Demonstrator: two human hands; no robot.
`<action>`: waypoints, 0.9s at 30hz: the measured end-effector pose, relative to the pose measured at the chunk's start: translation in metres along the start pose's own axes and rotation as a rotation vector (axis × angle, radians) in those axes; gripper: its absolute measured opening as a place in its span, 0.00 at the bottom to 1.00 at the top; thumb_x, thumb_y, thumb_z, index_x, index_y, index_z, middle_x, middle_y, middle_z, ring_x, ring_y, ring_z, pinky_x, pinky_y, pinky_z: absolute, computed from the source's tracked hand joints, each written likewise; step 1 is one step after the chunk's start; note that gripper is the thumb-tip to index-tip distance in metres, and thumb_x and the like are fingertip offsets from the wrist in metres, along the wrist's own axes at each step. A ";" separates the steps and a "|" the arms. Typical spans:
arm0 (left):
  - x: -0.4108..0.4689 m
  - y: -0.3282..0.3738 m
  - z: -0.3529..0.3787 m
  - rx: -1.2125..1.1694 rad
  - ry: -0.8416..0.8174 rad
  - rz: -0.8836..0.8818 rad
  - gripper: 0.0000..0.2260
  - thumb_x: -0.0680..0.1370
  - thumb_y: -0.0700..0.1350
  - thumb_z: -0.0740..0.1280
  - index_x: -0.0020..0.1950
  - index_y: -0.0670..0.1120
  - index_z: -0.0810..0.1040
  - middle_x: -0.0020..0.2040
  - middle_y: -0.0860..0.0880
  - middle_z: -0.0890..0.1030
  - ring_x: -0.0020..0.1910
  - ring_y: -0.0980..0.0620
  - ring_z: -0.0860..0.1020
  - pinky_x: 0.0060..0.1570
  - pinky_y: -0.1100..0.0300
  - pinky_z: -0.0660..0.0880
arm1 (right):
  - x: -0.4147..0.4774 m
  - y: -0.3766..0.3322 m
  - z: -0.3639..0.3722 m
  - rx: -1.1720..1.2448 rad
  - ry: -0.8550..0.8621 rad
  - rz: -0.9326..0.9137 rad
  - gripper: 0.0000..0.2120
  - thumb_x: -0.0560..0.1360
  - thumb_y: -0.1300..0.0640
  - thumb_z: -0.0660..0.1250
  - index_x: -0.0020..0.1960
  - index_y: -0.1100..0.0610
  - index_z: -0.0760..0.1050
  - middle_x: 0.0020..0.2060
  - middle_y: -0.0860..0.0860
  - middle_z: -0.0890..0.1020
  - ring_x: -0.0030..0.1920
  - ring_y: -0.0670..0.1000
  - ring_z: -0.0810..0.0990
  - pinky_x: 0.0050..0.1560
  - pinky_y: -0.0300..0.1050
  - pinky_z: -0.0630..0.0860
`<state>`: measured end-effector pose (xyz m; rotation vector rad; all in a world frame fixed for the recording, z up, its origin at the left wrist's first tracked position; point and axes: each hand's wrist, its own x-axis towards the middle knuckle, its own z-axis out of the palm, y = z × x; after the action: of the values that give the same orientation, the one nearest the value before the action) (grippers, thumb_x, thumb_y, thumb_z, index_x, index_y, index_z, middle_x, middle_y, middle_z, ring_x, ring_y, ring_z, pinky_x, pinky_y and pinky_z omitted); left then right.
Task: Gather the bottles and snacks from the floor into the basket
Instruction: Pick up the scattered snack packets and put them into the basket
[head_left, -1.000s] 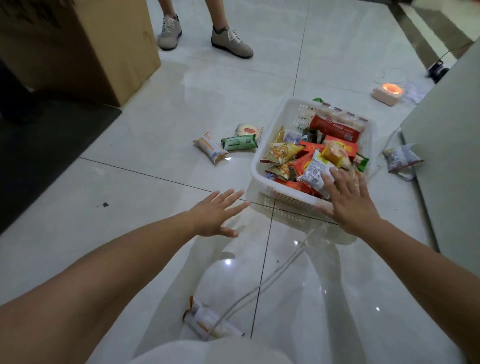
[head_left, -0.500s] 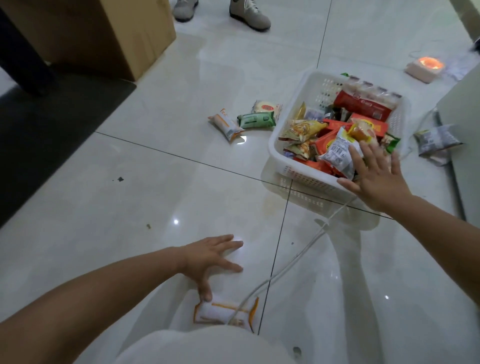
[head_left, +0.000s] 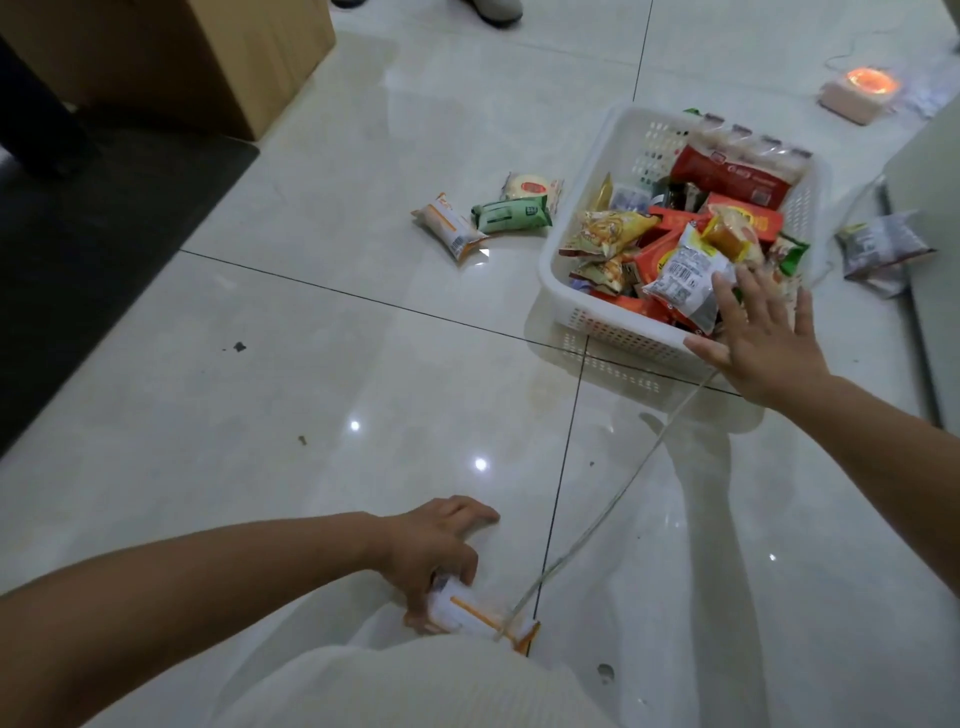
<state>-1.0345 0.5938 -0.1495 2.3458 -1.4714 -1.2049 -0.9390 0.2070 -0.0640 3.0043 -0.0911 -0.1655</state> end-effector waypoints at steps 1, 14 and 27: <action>0.002 0.001 0.001 0.017 0.011 0.001 0.27 0.62 0.50 0.79 0.59 0.49 0.79 0.77 0.44 0.50 0.75 0.43 0.47 0.71 0.51 0.52 | 0.000 0.000 0.001 0.001 0.000 0.001 0.45 0.66 0.28 0.32 0.77 0.49 0.40 0.78 0.52 0.43 0.77 0.51 0.39 0.72 0.57 0.33; 0.031 -0.042 -0.073 0.110 0.381 -0.536 0.20 0.73 0.54 0.69 0.59 0.42 0.75 0.61 0.44 0.72 0.62 0.44 0.66 0.56 0.56 0.65 | 0.006 0.006 -0.002 -0.005 -0.013 0.018 0.44 0.67 0.28 0.34 0.77 0.49 0.39 0.77 0.51 0.41 0.77 0.50 0.37 0.72 0.59 0.33; 0.076 0.012 -0.248 -0.195 1.050 -0.413 0.20 0.74 0.52 0.70 0.61 0.44 0.73 0.57 0.45 0.73 0.60 0.46 0.66 0.58 0.55 0.66 | 0.004 0.029 -0.031 0.156 0.033 0.185 0.37 0.76 0.36 0.48 0.77 0.50 0.40 0.78 0.53 0.44 0.77 0.53 0.41 0.73 0.61 0.36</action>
<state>-0.8589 0.4538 -0.0190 2.5094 -0.5090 -0.0174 -0.9333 0.1817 -0.0294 3.1293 -0.3950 -0.0929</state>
